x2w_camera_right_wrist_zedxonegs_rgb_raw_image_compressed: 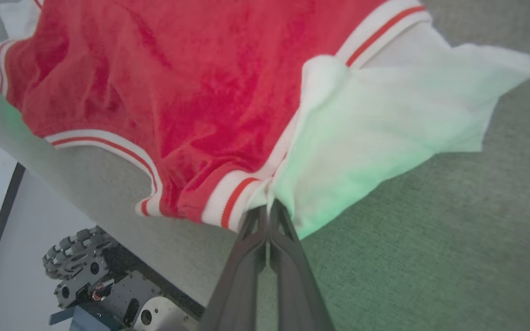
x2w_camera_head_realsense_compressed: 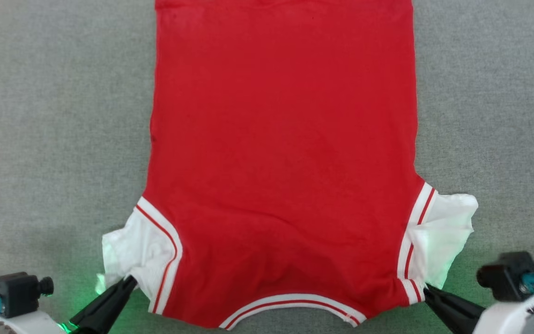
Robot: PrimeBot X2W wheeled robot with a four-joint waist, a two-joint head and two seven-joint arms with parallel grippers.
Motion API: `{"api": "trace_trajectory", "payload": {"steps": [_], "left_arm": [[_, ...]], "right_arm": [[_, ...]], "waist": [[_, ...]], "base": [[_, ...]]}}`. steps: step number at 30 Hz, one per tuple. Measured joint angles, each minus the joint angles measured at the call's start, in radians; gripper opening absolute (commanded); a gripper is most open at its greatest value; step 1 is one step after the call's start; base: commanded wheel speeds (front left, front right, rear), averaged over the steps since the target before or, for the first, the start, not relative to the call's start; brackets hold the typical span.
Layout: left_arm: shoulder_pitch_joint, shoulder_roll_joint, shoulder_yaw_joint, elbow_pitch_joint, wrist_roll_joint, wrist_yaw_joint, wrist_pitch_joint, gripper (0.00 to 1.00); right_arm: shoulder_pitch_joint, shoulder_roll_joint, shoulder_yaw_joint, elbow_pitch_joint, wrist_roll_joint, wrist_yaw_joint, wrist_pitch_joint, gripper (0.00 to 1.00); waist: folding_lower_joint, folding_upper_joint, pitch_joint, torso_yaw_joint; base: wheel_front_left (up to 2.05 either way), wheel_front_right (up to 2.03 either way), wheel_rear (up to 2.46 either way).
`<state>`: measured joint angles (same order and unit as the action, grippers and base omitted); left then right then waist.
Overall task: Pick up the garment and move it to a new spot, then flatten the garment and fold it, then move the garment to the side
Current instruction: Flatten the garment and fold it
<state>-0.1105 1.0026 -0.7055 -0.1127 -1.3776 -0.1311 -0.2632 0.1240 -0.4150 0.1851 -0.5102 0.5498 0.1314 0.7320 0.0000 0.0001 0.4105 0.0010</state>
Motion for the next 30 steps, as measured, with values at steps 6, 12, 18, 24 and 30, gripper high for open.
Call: {"api": "trace_trajectory", "payload": {"steps": [6,12,18,24,30], "left_arm": [[-0.062,-0.031,-0.064,0.073,-0.005,-0.001,-0.001,0.0],[-0.103,-0.054,-0.101,0.137,0.009,-0.007,-0.007,0.0],[-0.092,-0.054,-0.081,0.151,0.01,-0.01,-0.01,0.0],[-0.048,-0.056,-0.018,0.123,0.033,-0.007,-0.009,0.0],[-0.058,-0.076,0.002,0.078,0.089,-0.001,-0.006,0.0]], "right_arm": [[-0.076,-0.042,0.065,0.156,-0.014,0.0,-0.032,0.0],[-0.124,-0.054,0.131,0.238,-0.026,0.0,-0.112,0.0],[-0.146,-0.047,0.155,0.253,-0.007,0.0,-0.16,1.0],[-0.13,-0.052,0.062,0.065,0.036,0.0,-0.102,1.0],[-0.193,-0.039,-0.133,-0.132,0.062,0.0,0.098,1.0]], "waist": [[0.0,-0.0001,0.027,-0.007],[0.0,0.0,0.041,-0.01],[-0.0001,0.0,0.041,-0.033],[-0.0001,0.0,0.041,-0.054],[0.0,0.0,0.06,-0.028]], "base": [[0.0,0.0,0.0],[0.0,0.0,0.0],[0.0,0.0,0.0],[0.0,0.0,0.0],[0.0,0.0,0.0]]}}
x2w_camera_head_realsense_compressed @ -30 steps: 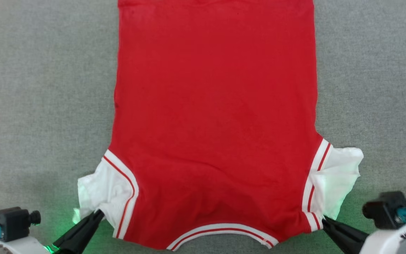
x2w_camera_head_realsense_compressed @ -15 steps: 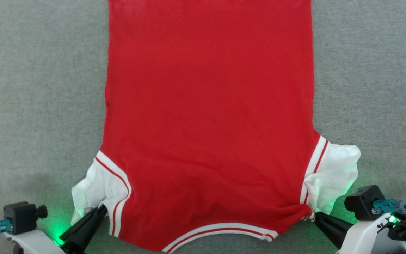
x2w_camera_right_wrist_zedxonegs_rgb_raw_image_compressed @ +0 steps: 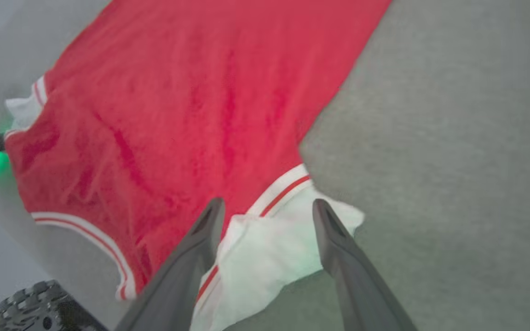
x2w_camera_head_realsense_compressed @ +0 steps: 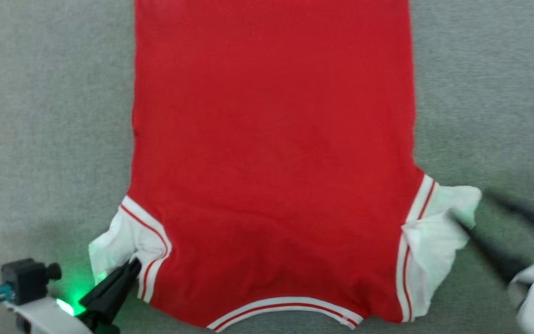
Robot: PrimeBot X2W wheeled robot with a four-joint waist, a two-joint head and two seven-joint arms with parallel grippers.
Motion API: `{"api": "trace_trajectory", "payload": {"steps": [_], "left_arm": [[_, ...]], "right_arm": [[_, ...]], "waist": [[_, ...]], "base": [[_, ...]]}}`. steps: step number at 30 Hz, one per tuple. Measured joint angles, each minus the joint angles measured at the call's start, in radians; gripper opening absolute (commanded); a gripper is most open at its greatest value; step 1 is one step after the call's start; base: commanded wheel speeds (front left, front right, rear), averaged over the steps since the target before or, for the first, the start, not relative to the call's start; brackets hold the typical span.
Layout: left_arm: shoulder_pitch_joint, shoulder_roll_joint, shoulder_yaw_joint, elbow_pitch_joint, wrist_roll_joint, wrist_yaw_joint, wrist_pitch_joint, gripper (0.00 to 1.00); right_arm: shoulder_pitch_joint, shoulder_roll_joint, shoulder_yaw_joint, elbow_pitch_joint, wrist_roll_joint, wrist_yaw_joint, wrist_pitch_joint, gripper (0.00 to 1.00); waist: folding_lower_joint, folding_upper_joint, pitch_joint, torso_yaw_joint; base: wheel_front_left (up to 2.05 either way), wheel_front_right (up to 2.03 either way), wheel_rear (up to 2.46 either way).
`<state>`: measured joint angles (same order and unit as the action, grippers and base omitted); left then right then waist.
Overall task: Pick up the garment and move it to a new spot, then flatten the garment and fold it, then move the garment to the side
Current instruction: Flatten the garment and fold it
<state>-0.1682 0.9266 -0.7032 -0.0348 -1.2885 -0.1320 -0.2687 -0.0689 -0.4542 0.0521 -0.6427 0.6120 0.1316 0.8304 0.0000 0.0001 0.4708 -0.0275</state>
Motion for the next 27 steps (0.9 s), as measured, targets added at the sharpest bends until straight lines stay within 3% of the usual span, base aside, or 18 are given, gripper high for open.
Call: {"api": "trace_trajectory", "payload": {"steps": [5,9,16,21,27], "left_arm": [[-0.074,-0.034,-0.028,-0.019,0.039,0.0,0.004,0.0],[-0.143,-0.06,-0.077,-0.021,0.049,0.0,0.004,0.0],[-0.258,-0.097,-0.167,-0.003,0.05,-0.001,0.003,0.0],[-0.306,-0.116,-0.198,-0.008,0.041,-0.009,-0.004,0.0],[-0.344,-0.135,-0.217,-0.017,0.033,-0.015,-0.006,0.0]], "right_arm": [[-0.297,0.058,-0.113,0.097,-0.107,0.0,0.16,1.0],[-0.574,0.132,-0.083,0.324,-0.231,0.0,0.202,1.0],[-0.948,0.188,-0.083,0.698,-0.445,0.0,0.272,1.0],[-1.104,0.214,-0.15,0.869,-0.589,0.0,0.333,1.0],[-1.182,0.224,-0.222,0.985,-0.694,0.0,0.337,1.0]], "waist": [[0.0,0.0,0.026,0.052],[0.0,0.0,0.051,0.104],[0.0,0.0,0.111,0.198],[0.0,0.0,0.167,0.249],[0.0,-0.0001,0.217,0.298]], "base": [[0.0,0.0,0.0],[0.0,0.0,0.0],[0.0,0.0,0.0],[0.0,0.0,0.0],[0.0,0.0,0.0]]}}
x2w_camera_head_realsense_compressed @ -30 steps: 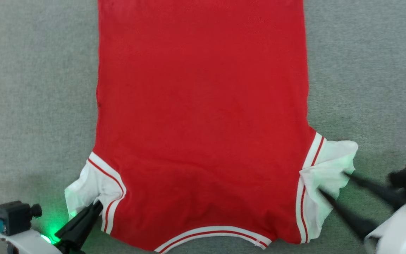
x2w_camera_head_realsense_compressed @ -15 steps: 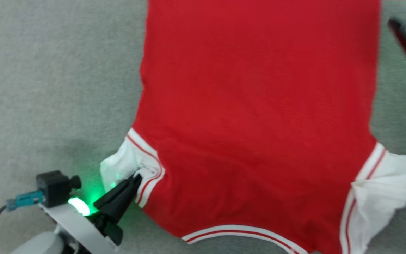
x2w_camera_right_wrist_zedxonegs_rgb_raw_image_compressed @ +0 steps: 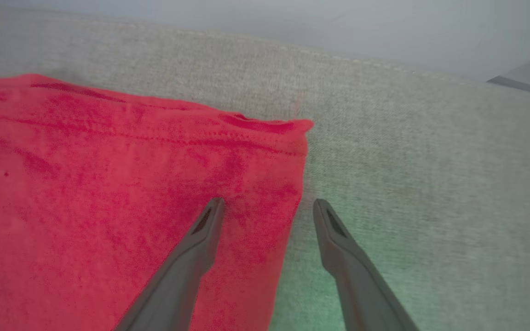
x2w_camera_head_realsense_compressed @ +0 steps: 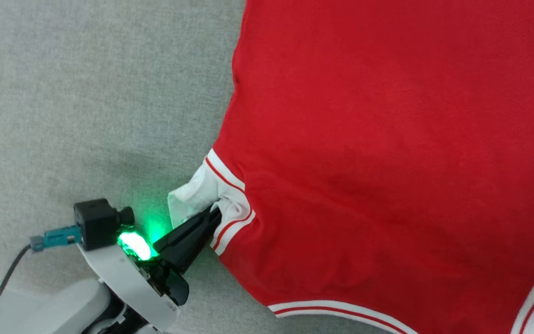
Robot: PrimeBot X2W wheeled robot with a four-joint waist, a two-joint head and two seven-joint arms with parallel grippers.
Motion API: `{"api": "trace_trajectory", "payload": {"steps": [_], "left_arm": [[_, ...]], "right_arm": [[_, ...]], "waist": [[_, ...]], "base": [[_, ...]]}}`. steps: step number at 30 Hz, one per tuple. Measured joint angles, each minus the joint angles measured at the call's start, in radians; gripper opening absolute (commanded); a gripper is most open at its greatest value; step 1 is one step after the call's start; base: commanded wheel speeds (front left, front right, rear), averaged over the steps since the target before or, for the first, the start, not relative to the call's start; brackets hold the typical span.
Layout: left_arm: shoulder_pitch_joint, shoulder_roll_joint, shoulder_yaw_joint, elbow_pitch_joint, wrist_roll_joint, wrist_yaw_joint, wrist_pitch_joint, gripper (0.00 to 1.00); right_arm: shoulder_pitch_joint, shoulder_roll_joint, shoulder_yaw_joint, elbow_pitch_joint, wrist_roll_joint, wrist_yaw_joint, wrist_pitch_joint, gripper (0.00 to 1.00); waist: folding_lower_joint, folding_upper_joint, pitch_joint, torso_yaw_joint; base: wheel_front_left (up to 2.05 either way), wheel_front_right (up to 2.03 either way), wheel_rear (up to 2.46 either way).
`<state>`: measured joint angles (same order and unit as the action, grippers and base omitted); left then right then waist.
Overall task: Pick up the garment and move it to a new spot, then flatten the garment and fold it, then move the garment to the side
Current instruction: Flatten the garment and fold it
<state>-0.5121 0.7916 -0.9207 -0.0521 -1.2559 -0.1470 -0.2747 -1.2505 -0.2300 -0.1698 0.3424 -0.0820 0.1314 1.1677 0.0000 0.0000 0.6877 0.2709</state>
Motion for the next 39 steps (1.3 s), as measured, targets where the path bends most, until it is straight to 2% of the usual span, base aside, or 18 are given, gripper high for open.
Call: {"api": "trace_trajectory", "payload": {"steps": [5,6,7,8,9,14,17,23,26,30,34,39], "left_arm": [[-0.014,0.001,-0.003,-0.01,-0.012,-0.003,0.0,0.0],[-0.014,0.002,-0.002,-0.011,-0.012,-0.003,0.0,0.0],[-0.014,0.003,-0.002,-0.012,-0.012,-0.003,0.0,0.0],[-0.013,0.004,0.0,-0.012,-0.012,-0.003,0.0,0.0],[-0.012,0.005,0.004,-0.012,-0.012,-0.003,0.0,0.0],[0.014,-0.002,0.043,-0.001,-0.01,-0.003,0.002,0.0],[0.043,-0.003,0.081,0.014,-0.006,-0.003,0.007,0.0],[0.124,0.017,0.174,0.064,0.017,0.012,0.01,0.0],[0.167,0.013,0.202,0.065,0.026,0.015,0.01,0.0],[0.224,0.02,0.247,0.068,0.026,0.015,0.01,0.0],[0.269,0.03,0.294,0.065,0.026,0.015,0.01,0.0],[0.293,0.038,0.32,0.06,0.034,0.015,0.011,0.0]], "right_arm": [[-0.05,0.03,-0.031,0.046,-0.062,0.0,0.013,1.0],[-0.054,0.033,-0.033,0.05,-0.064,0.0,0.013,0.92],[-0.055,0.037,-0.034,0.052,-0.065,0.0,0.01,0.44],[-0.055,0.04,-0.037,0.056,-0.065,0.0,0.002,0.11],[-0.055,0.041,-0.037,0.06,-0.065,0.0,-0.007,0.0],[-0.045,0.045,-0.043,0.085,-0.038,0.0,-0.057,0.0],[-0.013,0.023,-0.026,0.093,0.005,0.0,-0.085,0.0],[0.108,-0.053,0.066,0.029,0.192,0.0,-0.124,0.0],[0.231,-0.115,0.1,-0.066,0.302,0.0,-0.106,0.0],[0.42,-0.156,0.096,-0.274,0.428,0.0,-0.048,0.0],[0.646,-0.169,0.061,-0.477,0.522,0.0,0.022,0.0],[0.93,-0.121,0.045,-0.695,0.576,0.0,0.083,0.0]], "waist": [[0.0,0.0001,0.031,0.017],[0.0,0.0001,0.032,0.016],[0.0,0.0001,0.033,0.014],[0.0,0.0,0.033,0.012],[0.0,0.0,0.032,0.009],[0.0,0.0,0.007,-0.005],[0.0,0.0,-0.023,-0.018],[0.0001,0.0,-0.105,-0.053],[0.0,0.0001,-0.15,-0.074],[0.0,0.0,-0.202,-0.111],[0.0,0.0001,-0.238,-0.161],[0.0,0.0001,-0.27,-0.221]], "base": [[0.0,0.0,0.0],[0.0,0.0,0.0],[0.0,0.0,0.0],[0.0,0.0,0.0],[0.0,0.0,0.0],[0.0,0.0,0.0],[0.0,0.0,0.0],[0.0,0.0,0.0],[0.0,0.0,0.0],[0.0,0.0,0.0],[0.0,0.0,0.0],[0.0,0.0,0.0]]}}
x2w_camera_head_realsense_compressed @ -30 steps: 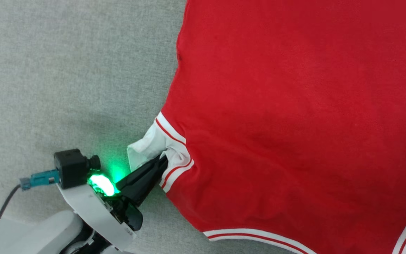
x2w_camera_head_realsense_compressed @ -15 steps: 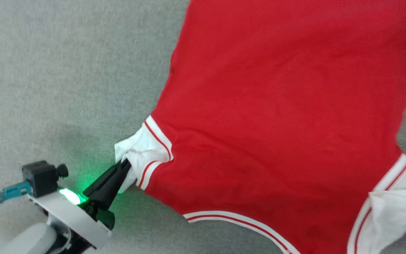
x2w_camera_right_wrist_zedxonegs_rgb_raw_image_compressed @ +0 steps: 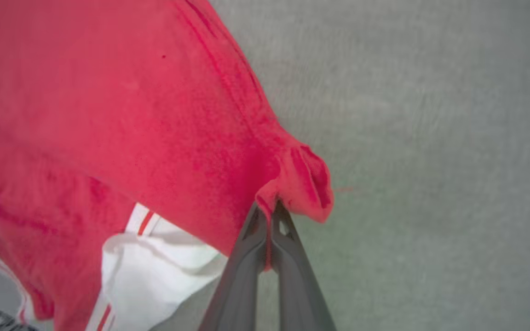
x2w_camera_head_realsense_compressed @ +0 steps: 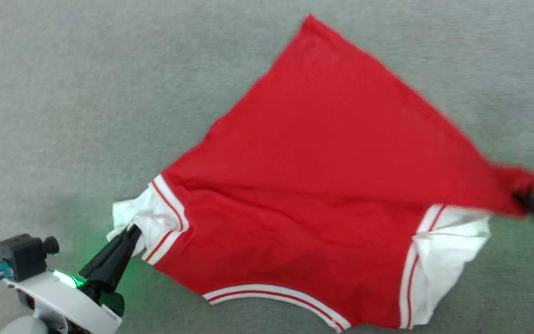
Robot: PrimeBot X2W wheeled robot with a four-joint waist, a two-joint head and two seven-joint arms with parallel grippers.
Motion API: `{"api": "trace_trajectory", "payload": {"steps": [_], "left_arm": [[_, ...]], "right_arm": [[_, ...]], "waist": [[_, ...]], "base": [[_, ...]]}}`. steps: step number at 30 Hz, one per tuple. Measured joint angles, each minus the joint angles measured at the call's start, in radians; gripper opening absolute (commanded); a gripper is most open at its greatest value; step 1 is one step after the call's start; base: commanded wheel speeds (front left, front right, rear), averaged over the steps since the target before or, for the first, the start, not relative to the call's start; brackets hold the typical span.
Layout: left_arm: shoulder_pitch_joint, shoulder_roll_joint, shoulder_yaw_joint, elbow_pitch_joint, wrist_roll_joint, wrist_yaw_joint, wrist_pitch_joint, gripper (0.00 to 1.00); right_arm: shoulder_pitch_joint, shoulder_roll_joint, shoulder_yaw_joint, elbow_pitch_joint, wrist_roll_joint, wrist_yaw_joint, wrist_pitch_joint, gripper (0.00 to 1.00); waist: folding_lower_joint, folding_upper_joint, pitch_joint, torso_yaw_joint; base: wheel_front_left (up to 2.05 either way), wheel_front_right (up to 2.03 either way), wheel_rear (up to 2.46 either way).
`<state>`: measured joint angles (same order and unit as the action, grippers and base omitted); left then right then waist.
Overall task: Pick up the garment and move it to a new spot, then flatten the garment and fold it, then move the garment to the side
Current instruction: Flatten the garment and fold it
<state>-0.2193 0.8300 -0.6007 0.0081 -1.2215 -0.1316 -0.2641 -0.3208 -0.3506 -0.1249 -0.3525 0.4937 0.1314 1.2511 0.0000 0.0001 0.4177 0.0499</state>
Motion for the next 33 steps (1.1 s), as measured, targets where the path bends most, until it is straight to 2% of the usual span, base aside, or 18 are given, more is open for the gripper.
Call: {"api": "trace_trajectory", "payload": {"steps": [4,7,11,17,18,19,20,21,26,30,33], "left_arm": [[0.0,0.006,0.008,0.001,0.003,0.0,0.0,0.0],[0.0,0.009,0.019,0.003,0.003,0.0,0.0,0.0],[0.002,0.003,0.031,0.008,0.003,0.0,0.0,0.0],[0.01,-0.008,0.025,0.021,0.005,0.0,0.0,0.0],[0.011,-0.009,0.023,0.024,0.008,0.0,0.0,0.0],[0.012,-0.01,0.021,0.027,0.008,0.0,0.0,0.0],[0.012,-0.01,0.02,0.028,0.008,0.0,0.0,0.0],[0.013,-0.01,0.019,0.03,0.008,0.0,0.0,0.0],[0.022,-0.018,0.028,0.036,0.007,0.0,0.0,0.0],[0.025,-0.037,0.02,0.032,0.017,0.0,0.0,0.0],[0.019,-0.055,0.01,0.023,0.027,0.0,0.0,0.0]], "right_arm": [[0.18,0.048,0.018,-0.115,0.006,0.0,0.003,0.0],[0.275,0.085,0.055,-0.146,0.012,0.0,-0.024,0.0],[0.37,0.104,0.133,-0.146,0.026,0.0,-0.065,0.0],[0.391,0.1,0.21,-0.097,0.023,0.0,-0.167,0.0],[0.388,0.097,0.213,-0.09,0.021,0.0,-0.191,0.23],[0.382,0.092,0.218,-0.086,0.021,0.0,-0.208,0.41],[0.377,0.081,0.226,-0.088,0.021,0.0,-0.222,0.76],[0.37,0.072,0.229,-0.096,0.021,0.0,-0.237,1.0],[0.338,0.0,0.222,-0.189,0.032,0.0,-0.256,1.0],[0.27,-0.012,0.156,-0.258,0.071,0.0,-0.223,1.0],[0.169,-0.025,0.116,-0.265,0.087,0.0,-0.204,1.0]], "waist": [[0.0,0.0,-0.019,-0.036],[0.0,0.0,-0.028,-0.058],[0.0,0.0,-0.036,-0.074],[0.0,0.0,-0.049,-0.085],[0.0,0.0,-0.051,-0.086],[0.0,0.0,-0.053,-0.087],[0.0,0.0,-0.055,-0.087],[0.0,0.0,-0.058,-0.087],[-0.0001,0.0,-0.068,-0.086],[0.0,0.0,-0.072,-0.071],[0.0,0.0,-0.071,-0.048]], "base": [[0.0,0.0,0.0],[0.0,0.0,0.0],[0.0,0.0,0.0],[0.0,0.0,0.0],[0.0,0.0,0.0],[0.0,0.0,0.0],[0.0,0.0,0.0],[0.0,0.0,0.0],[0.0,0.0,0.0],[0.0,0.0,0.0],[0.0,0.0,0.0]]}}
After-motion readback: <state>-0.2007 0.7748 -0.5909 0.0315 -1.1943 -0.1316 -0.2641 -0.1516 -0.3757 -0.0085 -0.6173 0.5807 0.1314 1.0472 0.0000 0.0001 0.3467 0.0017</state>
